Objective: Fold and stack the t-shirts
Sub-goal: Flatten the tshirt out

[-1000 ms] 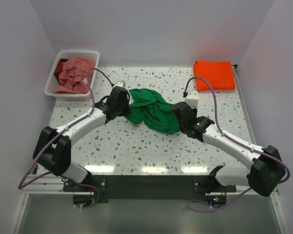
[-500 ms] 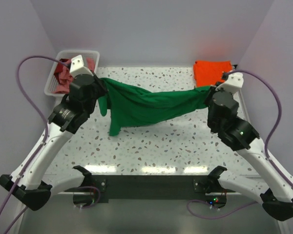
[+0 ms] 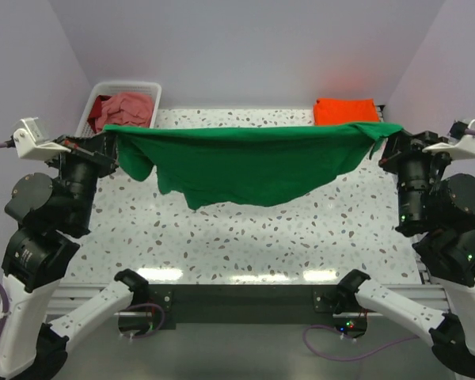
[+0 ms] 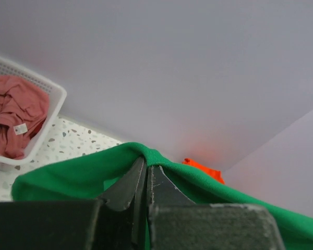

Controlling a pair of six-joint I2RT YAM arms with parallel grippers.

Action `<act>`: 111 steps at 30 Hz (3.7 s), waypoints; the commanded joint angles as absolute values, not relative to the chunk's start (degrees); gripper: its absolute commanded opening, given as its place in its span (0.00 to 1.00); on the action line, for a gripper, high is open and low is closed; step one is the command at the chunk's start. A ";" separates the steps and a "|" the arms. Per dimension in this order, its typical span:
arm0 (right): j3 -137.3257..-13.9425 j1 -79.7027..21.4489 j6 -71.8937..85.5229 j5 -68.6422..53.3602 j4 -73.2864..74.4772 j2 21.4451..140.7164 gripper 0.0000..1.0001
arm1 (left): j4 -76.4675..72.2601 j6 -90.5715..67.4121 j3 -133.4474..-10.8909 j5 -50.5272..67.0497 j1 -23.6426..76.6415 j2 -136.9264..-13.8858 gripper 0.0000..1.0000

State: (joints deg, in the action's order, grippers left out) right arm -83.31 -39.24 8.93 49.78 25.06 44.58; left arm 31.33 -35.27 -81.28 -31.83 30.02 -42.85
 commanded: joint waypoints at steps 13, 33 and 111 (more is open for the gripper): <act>-85.25 -33.68 11.40 46.89 29.17 69.94 0.00 | 29.79 -37.61 -72.16 -25.76 26.64 -69.13 0.00; -112.60 -12.66 11.34 26.83 31.03 118.23 0.99 | 32.34 -33.66 -82.63 -23.91 17.49 -100.30 1.00; -54.14 -74.44 30.32 17.23 31.73 93.78 0.66 | 28.30 -45.70 -39.64 -10.99 15.29 -65.21 1.00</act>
State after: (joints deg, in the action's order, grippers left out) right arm -53.21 -74.22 28.27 16.64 30.89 93.38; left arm 29.63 -45.89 -39.44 -11.07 15.49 -66.59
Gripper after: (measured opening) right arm 0.669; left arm 0.997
